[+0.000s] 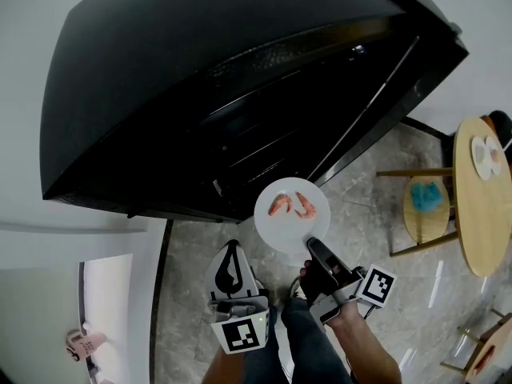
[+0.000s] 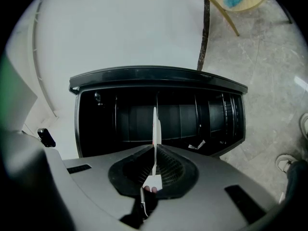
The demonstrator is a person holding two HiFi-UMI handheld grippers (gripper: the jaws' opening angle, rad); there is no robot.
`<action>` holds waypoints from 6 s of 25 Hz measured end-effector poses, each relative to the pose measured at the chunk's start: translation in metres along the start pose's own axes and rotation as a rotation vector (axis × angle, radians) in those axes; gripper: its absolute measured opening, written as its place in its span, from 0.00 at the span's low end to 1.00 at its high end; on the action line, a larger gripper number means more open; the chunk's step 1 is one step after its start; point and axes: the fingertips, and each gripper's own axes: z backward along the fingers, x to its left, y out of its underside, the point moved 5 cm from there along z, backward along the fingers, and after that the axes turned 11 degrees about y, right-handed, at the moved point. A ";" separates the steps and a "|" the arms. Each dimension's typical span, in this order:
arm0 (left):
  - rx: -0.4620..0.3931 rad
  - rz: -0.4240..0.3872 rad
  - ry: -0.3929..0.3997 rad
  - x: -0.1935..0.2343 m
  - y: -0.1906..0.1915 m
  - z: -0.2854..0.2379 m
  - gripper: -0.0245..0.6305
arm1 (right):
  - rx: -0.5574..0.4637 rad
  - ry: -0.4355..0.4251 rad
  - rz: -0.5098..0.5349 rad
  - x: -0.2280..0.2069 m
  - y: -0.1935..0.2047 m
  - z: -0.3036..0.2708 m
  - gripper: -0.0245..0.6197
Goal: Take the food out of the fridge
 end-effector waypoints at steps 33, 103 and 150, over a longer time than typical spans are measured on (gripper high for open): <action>-0.012 -0.012 0.032 -0.012 -0.098 0.012 0.06 | -0.031 -0.061 -0.044 0.114 0.009 0.060 0.09; -0.133 -0.080 0.132 -0.056 -0.270 0.056 0.06 | -0.073 -0.146 0.125 0.286 0.039 0.186 0.09; -0.139 -0.077 0.127 -0.062 -0.268 0.055 0.06 | -0.057 -0.146 0.144 0.290 0.039 0.188 0.09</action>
